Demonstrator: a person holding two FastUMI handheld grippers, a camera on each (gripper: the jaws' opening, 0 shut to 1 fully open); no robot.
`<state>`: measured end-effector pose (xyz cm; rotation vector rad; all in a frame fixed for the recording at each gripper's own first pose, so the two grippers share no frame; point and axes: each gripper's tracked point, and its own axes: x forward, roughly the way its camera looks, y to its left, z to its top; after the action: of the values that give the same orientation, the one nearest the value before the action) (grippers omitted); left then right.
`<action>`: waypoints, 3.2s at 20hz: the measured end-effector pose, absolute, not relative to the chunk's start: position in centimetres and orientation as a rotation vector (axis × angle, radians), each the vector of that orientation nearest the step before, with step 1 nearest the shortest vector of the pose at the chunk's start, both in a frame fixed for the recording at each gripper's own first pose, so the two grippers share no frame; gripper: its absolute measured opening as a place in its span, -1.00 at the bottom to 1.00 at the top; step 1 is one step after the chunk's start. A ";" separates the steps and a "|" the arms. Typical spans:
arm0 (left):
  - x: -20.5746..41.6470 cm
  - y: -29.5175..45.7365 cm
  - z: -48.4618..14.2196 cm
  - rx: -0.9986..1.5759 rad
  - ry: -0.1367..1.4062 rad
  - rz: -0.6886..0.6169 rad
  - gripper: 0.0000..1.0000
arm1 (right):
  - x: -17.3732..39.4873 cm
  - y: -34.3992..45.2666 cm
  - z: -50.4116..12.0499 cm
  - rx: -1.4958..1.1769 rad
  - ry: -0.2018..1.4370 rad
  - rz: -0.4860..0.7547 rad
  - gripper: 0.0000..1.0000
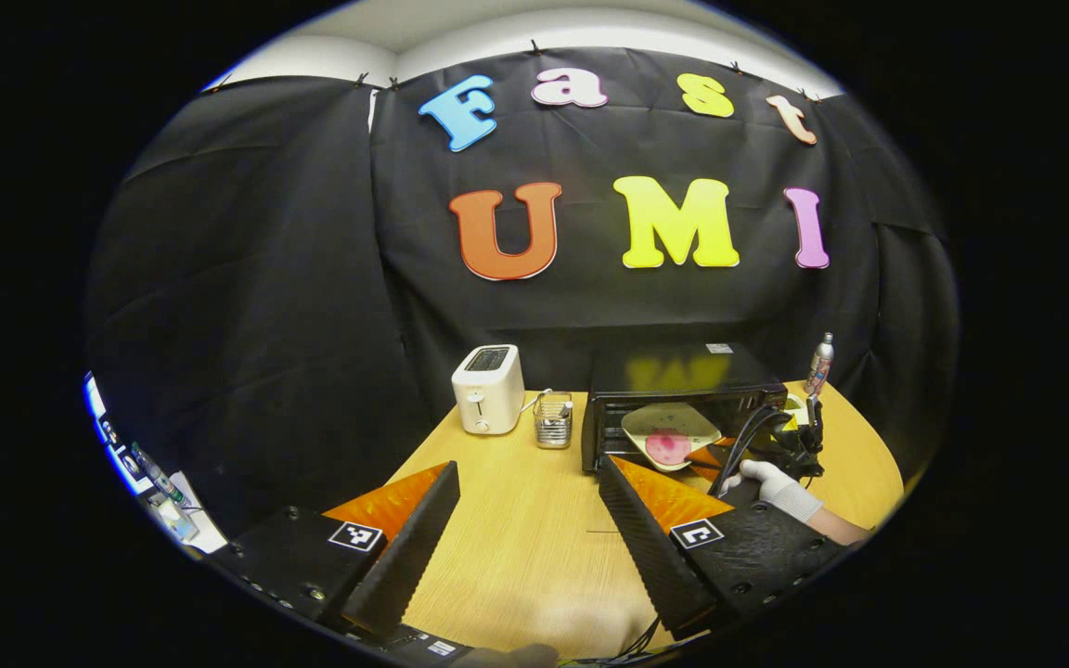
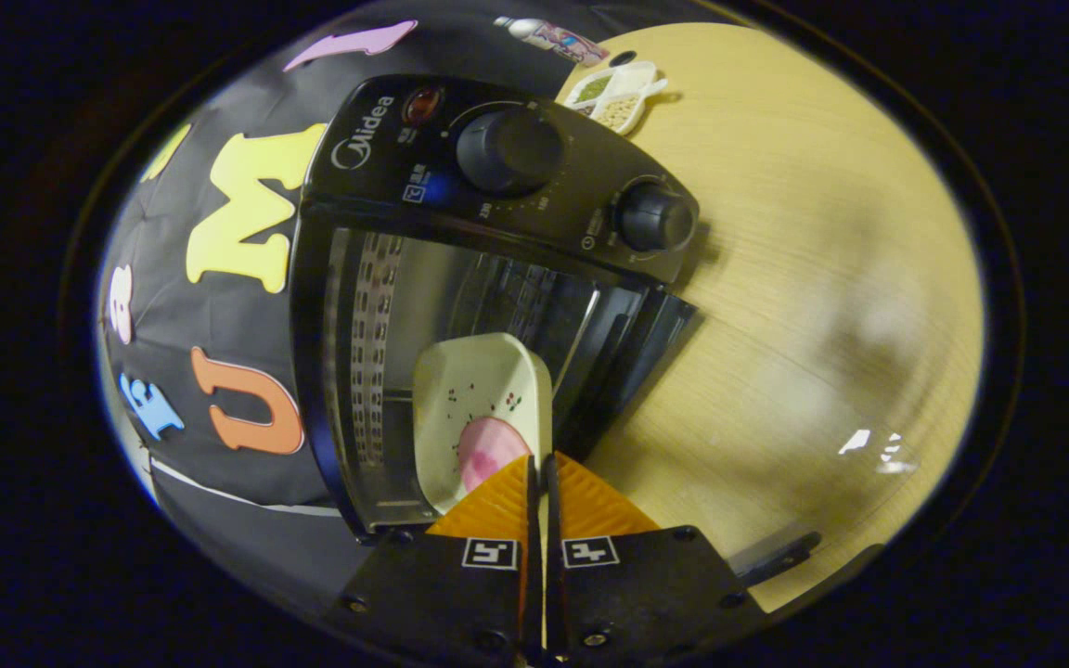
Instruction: Open the electric oven with the left hand, put the food in, and close the electric oven.
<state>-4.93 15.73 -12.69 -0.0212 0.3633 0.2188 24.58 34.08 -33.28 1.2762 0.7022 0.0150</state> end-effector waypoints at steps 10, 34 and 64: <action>-4.4 15.1 -13.7 -0.035 0.365 0.220 0.93 | 24.7 31.6 -30.9 1.219 0.624 0.115 -0.34; -2.2 5.0 -25.0 -0.103 0.435 -0.041 0.93 | 3.8 9.5 -20.0 0.122 0.394 0.003 0.90; 3.8 -4.5 -41.0 -0.061 0.687 -0.132 0.94 | -1.5 1.6 -23.4 0.004 0.540 -0.075 0.93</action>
<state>3.76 -4.52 -40.98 -0.0612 0.6865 -0.1322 -1.53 1.59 -23.38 0.0036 0.5396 -0.0750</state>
